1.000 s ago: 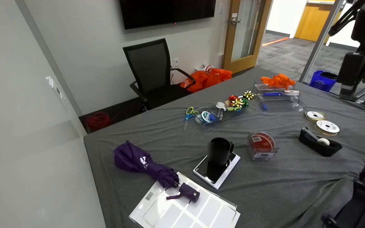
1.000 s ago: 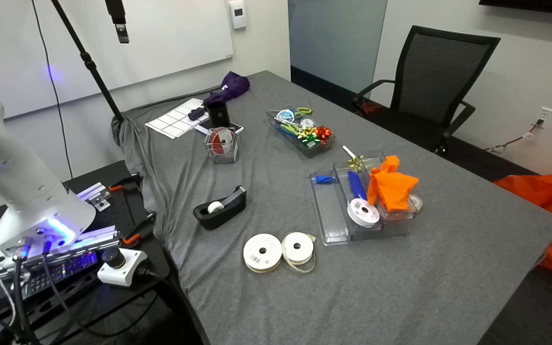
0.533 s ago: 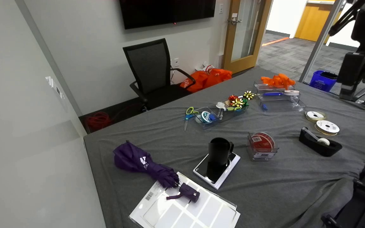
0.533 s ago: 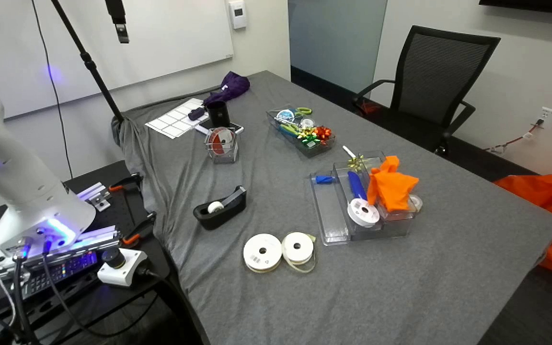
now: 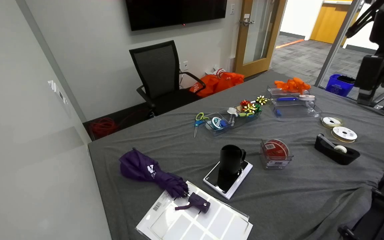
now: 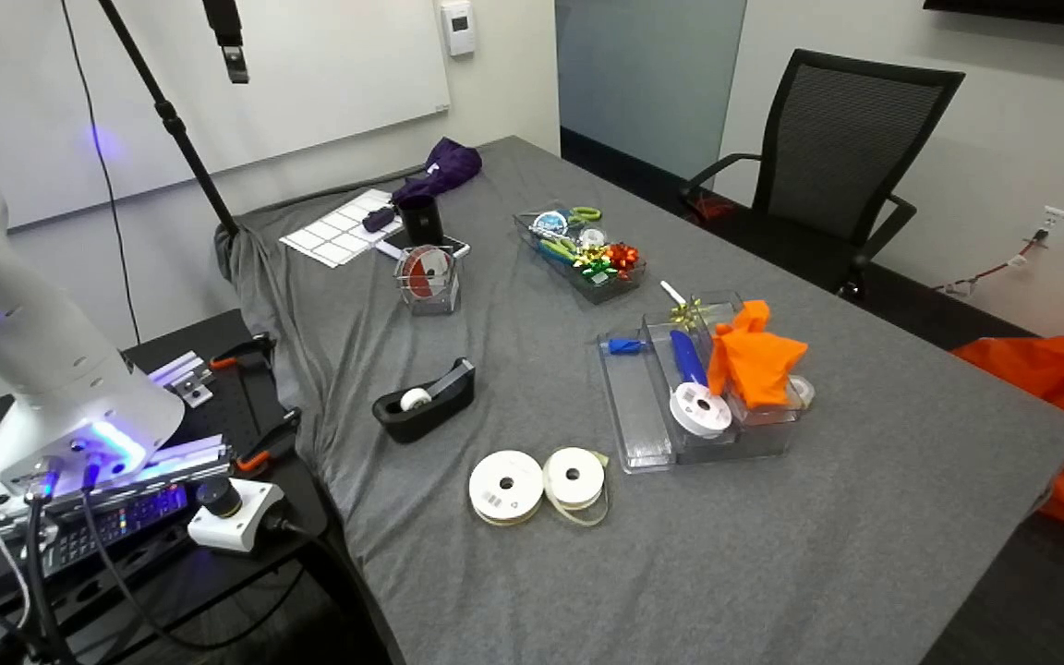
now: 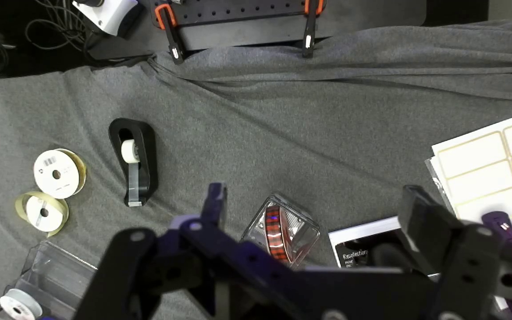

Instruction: Move the tray to the right

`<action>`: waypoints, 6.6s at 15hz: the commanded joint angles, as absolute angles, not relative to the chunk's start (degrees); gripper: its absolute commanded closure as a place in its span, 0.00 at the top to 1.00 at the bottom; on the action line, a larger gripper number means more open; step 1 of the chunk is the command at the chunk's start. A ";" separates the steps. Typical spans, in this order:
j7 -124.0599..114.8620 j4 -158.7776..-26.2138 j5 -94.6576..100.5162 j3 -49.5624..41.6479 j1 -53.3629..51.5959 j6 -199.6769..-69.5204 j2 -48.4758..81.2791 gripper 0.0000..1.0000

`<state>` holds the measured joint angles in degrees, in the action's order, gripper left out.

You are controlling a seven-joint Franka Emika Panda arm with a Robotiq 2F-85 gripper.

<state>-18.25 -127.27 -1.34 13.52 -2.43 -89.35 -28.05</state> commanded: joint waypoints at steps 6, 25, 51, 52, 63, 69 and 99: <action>-18.22 -129.75 -2.33 6.90 -0.66 -100.50 -28.01 1.00; -19.08 -134.27 -3.88 -2.20 4.49 -130.74 -2.87 1.00; -10.14 -131.77 -14.99 -3.30 5.19 -139.19 13.35 1.00; -8.86 -131.30 -16.47 -3.00 5.50 -139.52 14.55 1.00; -0.36 -125.95 -20.41 -2.15 7.00 -131.84 22.31 1.00; 0.68 -124.81 -22.33 -1.70 7.29 -132.30 24.22 0.71; -7.12 -124.13 -27.13 -1.74 6.09 -134.59 18.82 0.02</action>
<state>-3.01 -123.08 -27.38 -1.34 7.05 -133.37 22.14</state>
